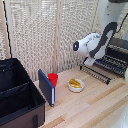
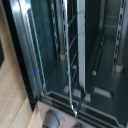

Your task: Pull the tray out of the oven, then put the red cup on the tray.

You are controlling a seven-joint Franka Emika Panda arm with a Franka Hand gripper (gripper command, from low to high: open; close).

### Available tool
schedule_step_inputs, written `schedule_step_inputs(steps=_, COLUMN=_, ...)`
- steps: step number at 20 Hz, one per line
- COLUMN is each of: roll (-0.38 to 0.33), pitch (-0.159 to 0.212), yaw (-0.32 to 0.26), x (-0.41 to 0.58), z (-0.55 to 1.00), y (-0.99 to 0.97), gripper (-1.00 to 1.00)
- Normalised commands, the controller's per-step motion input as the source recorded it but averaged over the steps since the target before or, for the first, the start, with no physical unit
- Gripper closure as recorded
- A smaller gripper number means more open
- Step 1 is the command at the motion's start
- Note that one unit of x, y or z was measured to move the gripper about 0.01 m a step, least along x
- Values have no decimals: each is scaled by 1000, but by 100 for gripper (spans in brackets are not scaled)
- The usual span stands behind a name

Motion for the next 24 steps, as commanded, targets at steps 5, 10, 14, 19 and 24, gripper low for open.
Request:
schedule_step_inputs(steps=5, roll=1, pitch=31, yaw=0, x=94, z=0, y=-696, gripper=-100)
schedule_step_inputs(steps=10, roll=23, pitch=39, yaw=0, x=45, z=10, y=-547, gripper=-100)
schedule_step_inputs(steps=14, roll=1, pitch=33, yaw=0, x=11, z=30, y=-378, gripper=100)
schedule_step_inputs(steps=19, roll=-30, pitch=2, yaw=0, x=0, z=2, y=-4, gripper=100)
schedule_step_inputs(steps=24, roll=-72, pitch=0, yaw=9, x=0, z=0, y=63, gripper=100)
